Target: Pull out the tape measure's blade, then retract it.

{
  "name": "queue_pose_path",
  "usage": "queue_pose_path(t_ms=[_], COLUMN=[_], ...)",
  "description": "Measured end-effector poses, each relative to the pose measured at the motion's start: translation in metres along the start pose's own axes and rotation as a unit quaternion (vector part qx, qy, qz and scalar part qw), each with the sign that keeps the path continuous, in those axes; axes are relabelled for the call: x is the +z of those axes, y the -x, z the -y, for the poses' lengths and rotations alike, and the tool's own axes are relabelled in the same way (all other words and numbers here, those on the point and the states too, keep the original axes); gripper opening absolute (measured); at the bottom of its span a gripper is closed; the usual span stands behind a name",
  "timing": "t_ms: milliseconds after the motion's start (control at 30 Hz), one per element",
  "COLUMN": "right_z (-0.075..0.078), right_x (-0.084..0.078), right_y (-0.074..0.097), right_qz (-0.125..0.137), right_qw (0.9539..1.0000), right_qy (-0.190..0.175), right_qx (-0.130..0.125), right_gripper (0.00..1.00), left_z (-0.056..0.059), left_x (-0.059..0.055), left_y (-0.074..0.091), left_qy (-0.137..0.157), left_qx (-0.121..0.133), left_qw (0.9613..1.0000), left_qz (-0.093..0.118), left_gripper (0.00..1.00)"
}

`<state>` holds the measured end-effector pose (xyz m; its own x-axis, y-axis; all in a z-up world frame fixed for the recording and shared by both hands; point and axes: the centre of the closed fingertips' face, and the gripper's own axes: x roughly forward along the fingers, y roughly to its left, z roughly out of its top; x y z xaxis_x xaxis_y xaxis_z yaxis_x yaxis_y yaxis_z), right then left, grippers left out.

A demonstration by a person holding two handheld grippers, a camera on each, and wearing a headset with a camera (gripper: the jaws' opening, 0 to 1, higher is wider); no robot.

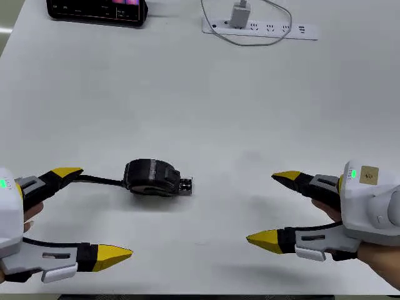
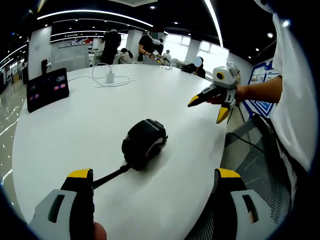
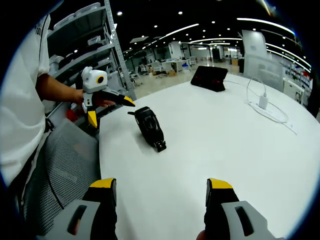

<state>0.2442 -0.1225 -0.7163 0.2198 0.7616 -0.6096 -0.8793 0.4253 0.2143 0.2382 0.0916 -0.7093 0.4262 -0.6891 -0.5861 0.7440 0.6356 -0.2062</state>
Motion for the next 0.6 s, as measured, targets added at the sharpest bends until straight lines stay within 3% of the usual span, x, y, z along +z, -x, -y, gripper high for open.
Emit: queue_pose_path(t_ms=[600], right_z=[0.0091], right_x=[-0.0042], right_y=[-0.0013], right_qz=[-0.004], right_qw=[1.0], right_qy=[0.002], right_qx=[0.001], right_gripper=[0.71], left_z=[-0.005], left_x=[0.0025], left_y=[-0.0062], left_qy=[-0.006], left_qx=[0.0], left_qw=[1.0], left_qz=[-0.007], left_gripper=[0.99])
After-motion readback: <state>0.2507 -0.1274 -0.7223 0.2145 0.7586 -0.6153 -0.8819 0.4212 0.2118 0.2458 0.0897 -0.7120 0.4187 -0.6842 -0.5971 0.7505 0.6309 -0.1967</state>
